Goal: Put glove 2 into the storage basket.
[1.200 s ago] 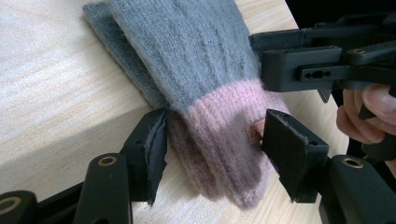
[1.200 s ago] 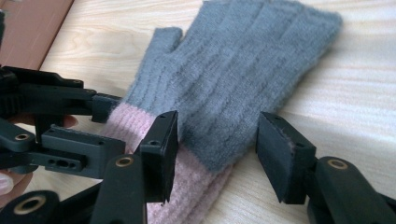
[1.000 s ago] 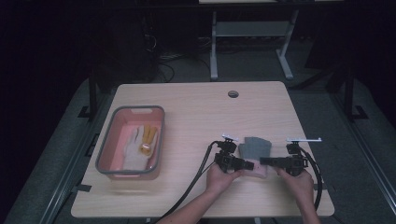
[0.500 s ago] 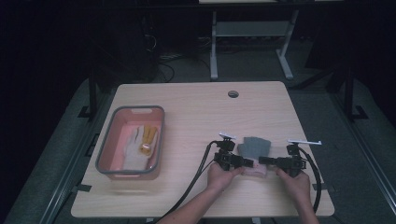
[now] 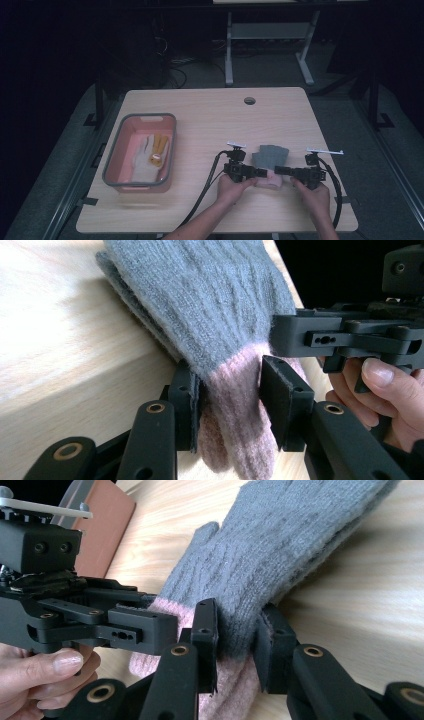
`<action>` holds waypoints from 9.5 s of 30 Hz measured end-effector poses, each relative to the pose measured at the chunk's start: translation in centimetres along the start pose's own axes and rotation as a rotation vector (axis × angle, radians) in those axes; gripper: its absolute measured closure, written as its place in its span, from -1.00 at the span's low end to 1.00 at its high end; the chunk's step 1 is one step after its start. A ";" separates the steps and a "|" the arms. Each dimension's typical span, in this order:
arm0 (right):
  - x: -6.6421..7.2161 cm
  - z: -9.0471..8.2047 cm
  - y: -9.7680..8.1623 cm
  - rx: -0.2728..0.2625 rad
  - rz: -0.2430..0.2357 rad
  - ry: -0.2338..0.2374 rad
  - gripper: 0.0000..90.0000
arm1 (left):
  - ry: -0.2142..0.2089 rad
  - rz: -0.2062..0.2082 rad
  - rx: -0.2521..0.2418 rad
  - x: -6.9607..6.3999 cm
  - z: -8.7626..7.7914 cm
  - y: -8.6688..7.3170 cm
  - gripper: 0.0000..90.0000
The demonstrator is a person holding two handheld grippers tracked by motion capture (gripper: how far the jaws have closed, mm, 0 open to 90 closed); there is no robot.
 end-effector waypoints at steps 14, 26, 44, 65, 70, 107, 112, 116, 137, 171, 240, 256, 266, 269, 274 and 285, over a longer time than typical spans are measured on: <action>5.1 0.9 1.4 -0.041 -0.075 0.068 0.64 | -0.006 0.047 -0.075 -0.4 -6.0 0.7 0.39; 9.5 2.6 2.8 -0.034 -0.125 0.108 0.64 | 0.018 0.068 -0.130 -0.2 -10.8 1.1 0.40; 13.7 4.2 4.6 -0.013 -0.138 0.175 0.64 | 0.029 0.095 -0.180 -0.2 -15.7 1.8 0.41; 18.6 6.1 6.7 0.030 -0.181 0.224 0.64 | 0.046 0.086 -0.245 0.2 -21.0 2.4 0.41; 19.5 6.5 6.9 0.041 -0.186 0.226 0.64 | 0.056 0.089 -0.249 0.2 -21.7 2.4 0.41; 25.6 10.3 9.0 0.100 -0.220 0.280 0.64 | 0.093 0.065 -0.316 1.7 -28.7 3.0 0.42; 26.3 10.9 9.2 0.108 -0.229 0.282 0.64 | 0.096 0.064 -0.324 2.2 -29.5 3.1 0.43; 27.0 11.5 9.3 0.121 -0.230 0.288 0.64 | 0.105 0.060 -0.329 2.6 -30.2 3.0 0.43; 30.8 15.6 9.2 0.164 -0.247 0.335 0.65 | 0.147 0.020 -0.353 4.9 -34.6 2.0 0.43; 32.9 19.5 8.7 0.222 -0.296 0.313 0.65 | 0.201 -0.021 -0.327 7.8 -37.2 1.2 0.47; 28.8 18.8 8.1 0.241 -0.384 0.124 0.42 | 0.504 0.045 -0.099 10.2 -35.4 0.6 0.14; 27.0 16.5 8.7 0.200 -0.371 0.140 0.30 | 0.434 0.079 -0.169 8.2 -35.6 1.6 0.08; 25.8 15.0 9.1 0.177 -0.367 0.141 0.22 | 0.367 0.105 -0.204 6.7 -34.7 2.4 -0.03; 25.4 14.4 9.3 0.169 -0.356 0.142 0.20 | 0.347 0.106 -0.211 6.1 -34.1 2.7 -0.06; 24.5 13.5 9.6 0.160 -0.354 0.127 0.15 | 0.313 0.117 -0.213 5.1 -33.0 3.3 -0.11; 22.1 11.6 9.6 0.138 -0.328 0.105 0.10 | 0.282 0.161 -0.195 3.5 -30.7 4.2 -0.15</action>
Point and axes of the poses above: each handheld gripper's, and its own axes: z roughly forward along the jaws, y roughly out of its top, x roughly to its left, the point moved 5 cm from there along z, roughly forward along the jaws, and after that the axes turned 7 degrees about -y, right-handed, at the moved point
